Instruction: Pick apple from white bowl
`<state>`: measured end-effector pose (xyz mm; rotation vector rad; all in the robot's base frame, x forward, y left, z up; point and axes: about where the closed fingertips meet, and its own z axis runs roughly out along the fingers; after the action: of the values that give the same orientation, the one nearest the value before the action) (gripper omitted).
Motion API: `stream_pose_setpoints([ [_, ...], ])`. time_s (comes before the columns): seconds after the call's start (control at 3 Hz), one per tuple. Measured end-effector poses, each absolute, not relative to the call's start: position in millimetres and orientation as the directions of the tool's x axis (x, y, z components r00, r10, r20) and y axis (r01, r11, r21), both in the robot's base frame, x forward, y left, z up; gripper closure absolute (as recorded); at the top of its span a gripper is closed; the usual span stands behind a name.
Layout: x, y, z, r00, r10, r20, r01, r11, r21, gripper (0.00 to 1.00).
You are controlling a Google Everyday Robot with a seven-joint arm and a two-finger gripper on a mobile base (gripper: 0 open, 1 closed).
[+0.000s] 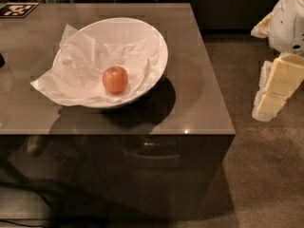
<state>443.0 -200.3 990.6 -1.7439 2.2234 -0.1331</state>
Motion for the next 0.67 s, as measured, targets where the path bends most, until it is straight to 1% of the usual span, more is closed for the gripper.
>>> stream_pose_setpoints([
  [0.33, 449.9, -178.8, 1000.6, -0.18, -0.969, -0.169, -0.938, 0.221, -0.268, 0.0],
  [0.67, 459.2, -143.7, 1012.1, -0.147, -0.98, -0.136, -0.948, 0.178, -0.263, 0.0],
])
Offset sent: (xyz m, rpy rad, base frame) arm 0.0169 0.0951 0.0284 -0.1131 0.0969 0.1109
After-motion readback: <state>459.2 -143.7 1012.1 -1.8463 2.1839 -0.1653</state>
